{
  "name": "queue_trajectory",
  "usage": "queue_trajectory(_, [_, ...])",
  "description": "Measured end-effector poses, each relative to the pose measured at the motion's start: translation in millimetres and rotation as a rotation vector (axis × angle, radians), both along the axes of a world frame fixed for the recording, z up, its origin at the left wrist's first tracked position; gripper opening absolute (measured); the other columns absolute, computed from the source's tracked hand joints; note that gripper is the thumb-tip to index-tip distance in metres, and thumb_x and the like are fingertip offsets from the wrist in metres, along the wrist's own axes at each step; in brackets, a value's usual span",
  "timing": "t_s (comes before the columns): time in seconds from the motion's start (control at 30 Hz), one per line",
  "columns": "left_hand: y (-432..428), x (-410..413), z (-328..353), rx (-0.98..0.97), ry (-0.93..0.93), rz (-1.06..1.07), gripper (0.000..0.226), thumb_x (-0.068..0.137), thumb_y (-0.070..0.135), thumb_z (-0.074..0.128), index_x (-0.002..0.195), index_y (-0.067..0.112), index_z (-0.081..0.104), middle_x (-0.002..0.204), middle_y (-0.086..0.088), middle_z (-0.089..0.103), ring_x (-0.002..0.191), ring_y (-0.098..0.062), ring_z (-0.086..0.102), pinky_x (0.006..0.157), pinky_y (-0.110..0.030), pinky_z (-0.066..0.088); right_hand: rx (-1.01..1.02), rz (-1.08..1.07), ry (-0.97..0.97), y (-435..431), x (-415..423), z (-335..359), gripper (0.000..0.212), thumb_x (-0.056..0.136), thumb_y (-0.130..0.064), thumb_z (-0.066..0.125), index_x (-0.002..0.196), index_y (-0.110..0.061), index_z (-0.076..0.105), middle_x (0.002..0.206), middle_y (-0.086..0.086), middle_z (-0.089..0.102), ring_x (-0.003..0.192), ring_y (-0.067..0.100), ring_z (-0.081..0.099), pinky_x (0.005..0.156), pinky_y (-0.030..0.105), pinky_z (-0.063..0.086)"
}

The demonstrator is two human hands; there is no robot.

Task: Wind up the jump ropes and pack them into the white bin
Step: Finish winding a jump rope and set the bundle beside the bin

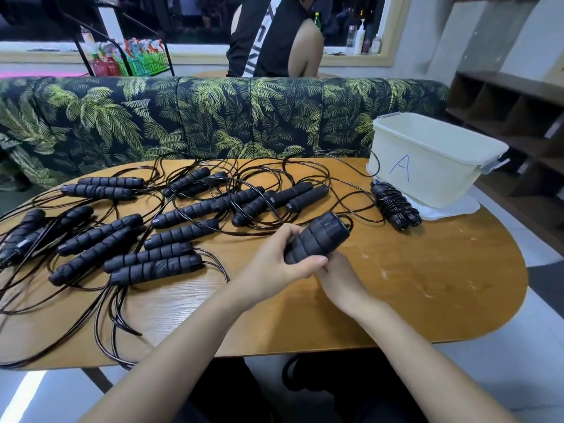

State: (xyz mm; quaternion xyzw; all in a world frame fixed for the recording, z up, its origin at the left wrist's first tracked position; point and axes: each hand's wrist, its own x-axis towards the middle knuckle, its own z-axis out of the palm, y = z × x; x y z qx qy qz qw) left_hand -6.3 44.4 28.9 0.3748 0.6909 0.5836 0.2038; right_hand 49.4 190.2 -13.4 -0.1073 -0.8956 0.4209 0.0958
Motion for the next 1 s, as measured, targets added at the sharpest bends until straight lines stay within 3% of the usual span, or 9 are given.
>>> queue_trajectory(0.13, [0,2,3,0.070,-0.075,0.051,0.034,0.084,0.030,0.069,0.106,0.010,0.052,0.075,-0.011,0.063,0.066,-0.027,0.059,0.060,-0.032,0.052,-0.046,0.063,0.046,-9,6,8,0.034,0.102,-0.016,0.040,0.077,-0.011,0.063,0.075,-0.006,0.065,0.076,0.013,0.061,0.075,0.030,0.046])
queue_trajectory(0.27, [3,4,14,0.220,-0.596,0.191,0.040,0.087,0.050,0.050,0.102,0.016,0.065,0.074,-0.002,0.068,0.058,-0.015,0.059,0.053,-0.026,0.047,-0.495,0.028,0.260,-9,8,14,0.031,0.103,-0.015,0.041,0.081,-0.009,0.063,0.074,0.001,0.066,0.078,0.013,0.063,0.078,0.021,0.049])
queue_trajectory(0.47, [-1,-1,0,0.496,-0.983,-0.023,0.064,0.081,0.064,0.049,0.127,0.020,0.054,0.132,-0.014,0.059,0.078,-0.018,0.056,0.078,-0.034,0.047,-0.149,0.002,0.211,-10,5,1,0.028,0.102,-0.020,0.046,0.079,-0.019,0.063,0.072,-0.010,0.067,0.073,0.004,0.062,0.070,0.028,0.049])
queue_trajectory(0.53, [-2,-4,-7,0.505,-1.013,-0.054,0.061,0.080,0.062,0.054,0.121,0.017,0.057,0.125,-0.011,0.062,0.068,-0.017,0.053,0.072,-0.034,0.046,-0.204,0.045,0.158,-10,6,3,0.031,0.102,-0.018,0.047,0.077,-0.027,0.063,0.067,-0.016,0.066,0.069,-0.007,0.059,0.067,0.016,0.043])
queue_trajectory(0.6, [-4,-6,-5,0.465,-0.976,-0.068,0.053,0.080,0.059,0.058,0.109,0.014,0.059,0.100,-0.005,0.062,0.063,-0.016,0.049,0.070,-0.035,0.042,-0.205,0.133,0.104,-7,7,3,0.031,0.102,-0.022,0.047,0.075,-0.029,0.061,0.070,-0.012,0.066,0.072,-0.001,0.060,0.072,0.020,0.045])
queue_trajectory(0.7, [-14,-11,10,0.165,-0.621,0.055,0.038,0.083,0.052,0.058,0.094,0.016,0.054,0.081,-0.003,0.055,0.057,-0.014,0.046,0.059,-0.030,0.038,-0.045,0.264,-0.012,9,7,3,0.029,0.097,-0.035,0.047,0.075,-0.021,0.059,0.074,-0.004,0.061,0.075,0.011,0.055,0.077,0.035,0.041])
queue_trajectory(0.8, [-26,-18,22,-0.144,0.018,0.083,0.030,0.087,0.044,0.063,0.097,0.017,0.053,0.075,-0.004,0.054,0.060,-0.009,0.048,0.053,-0.021,0.040,0.057,0.337,-0.101,30,5,12,0.029,0.100,-0.036,0.047,0.075,-0.024,0.058,0.074,-0.008,0.061,0.077,0.006,0.057,0.089,0.033,0.041])
queue_trajectory(0.9, [-39,-26,23,-0.508,0.613,0.089,0.053,0.076,0.067,0.061,0.107,0.024,0.051,0.080,0.007,0.058,0.071,-0.008,0.055,0.063,-0.025,0.044,0.263,0.343,-0.141,50,-1,24,0.030,0.100,-0.039,0.043,0.073,-0.030,0.052,0.078,-0.012,0.062,0.095,0.000,0.055,0.119,0.031,0.012])
queue_trajectory(1.0, [-48,-34,18,-0.718,1.103,0.124,0.067,0.069,0.080,0.046,0.112,0.029,0.049,0.095,0.009,0.062,0.087,-0.018,0.062,0.070,-0.032,0.048,0.335,0.293,-0.165,68,-6,37,0.032,0.101,-0.035,0.042,0.077,-0.020,0.054,0.077,-0.005,0.063,0.099,0.008,0.057,0.117,0.024,0.004])
